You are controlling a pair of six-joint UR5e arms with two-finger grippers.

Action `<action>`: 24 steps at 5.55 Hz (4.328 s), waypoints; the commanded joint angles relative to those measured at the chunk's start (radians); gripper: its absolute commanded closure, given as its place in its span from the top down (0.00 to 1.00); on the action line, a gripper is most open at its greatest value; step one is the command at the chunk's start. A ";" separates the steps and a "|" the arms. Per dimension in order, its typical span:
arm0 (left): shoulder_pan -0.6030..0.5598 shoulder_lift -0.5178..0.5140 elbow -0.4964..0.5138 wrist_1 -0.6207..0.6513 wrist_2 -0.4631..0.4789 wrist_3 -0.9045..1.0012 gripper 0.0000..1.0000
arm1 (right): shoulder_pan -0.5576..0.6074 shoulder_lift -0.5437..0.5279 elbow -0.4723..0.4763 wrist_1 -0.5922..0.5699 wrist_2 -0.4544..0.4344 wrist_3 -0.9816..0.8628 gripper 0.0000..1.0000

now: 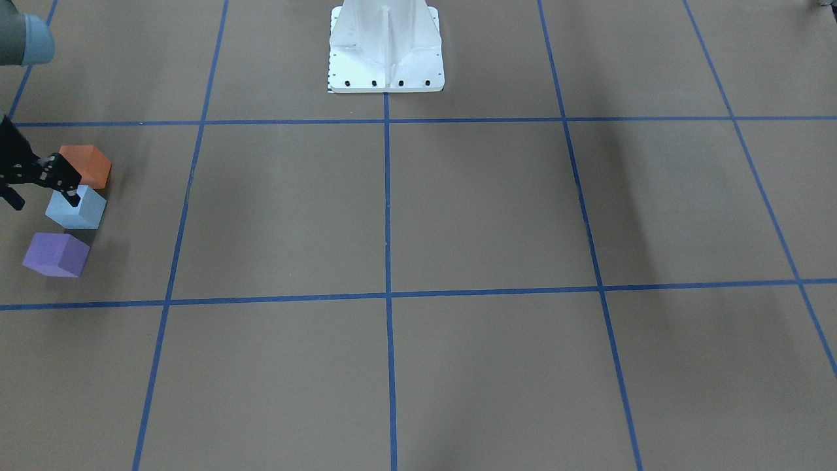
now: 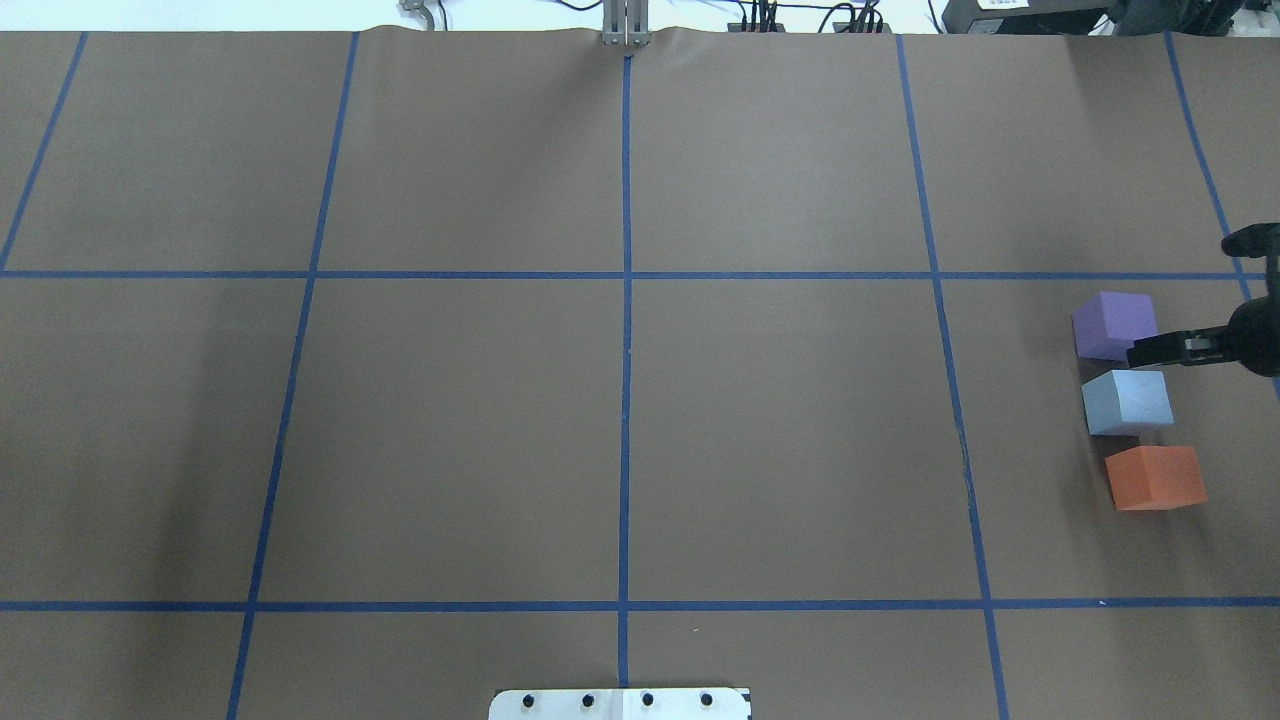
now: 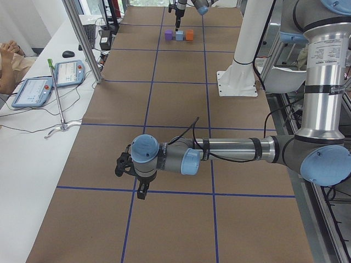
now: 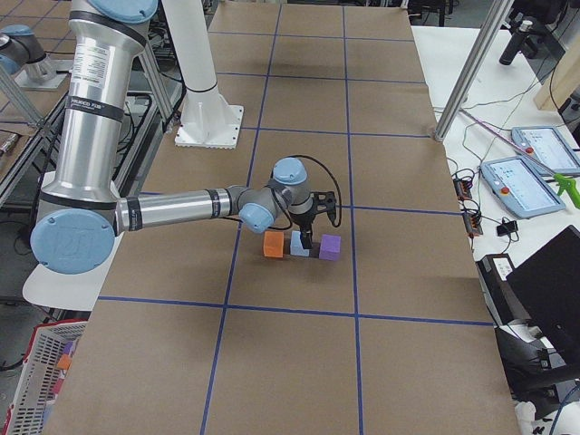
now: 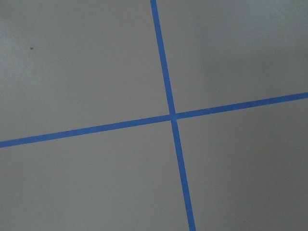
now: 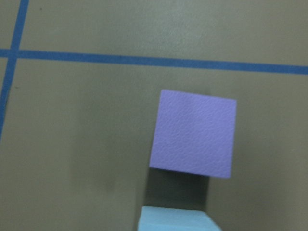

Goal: Place blue block between orange and purple blocks

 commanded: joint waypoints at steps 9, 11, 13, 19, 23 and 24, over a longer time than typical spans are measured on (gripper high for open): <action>-0.003 0.025 0.006 0.003 0.012 0.006 1.00 | 0.479 0.007 -0.025 -0.579 0.202 -0.822 1.00; -0.001 0.022 0.004 0.009 0.014 -0.003 1.00 | 0.479 0.014 -0.028 -0.579 0.202 -0.813 1.00; -0.001 0.030 0.003 0.003 0.014 0.004 1.00 | 0.479 0.014 -0.028 -0.577 0.202 -0.813 1.00; -0.001 0.037 -0.007 0.001 0.014 0.007 1.00 | 0.479 0.015 -0.029 -0.577 0.202 -0.813 1.00; -0.001 0.037 -0.008 -0.013 0.014 0.007 1.00 | 0.479 0.018 -0.028 -0.577 0.202 -0.813 1.00; -0.001 0.037 -0.008 -0.013 0.014 0.007 1.00 | 0.479 0.018 -0.029 -0.577 0.202 -0.813 1.00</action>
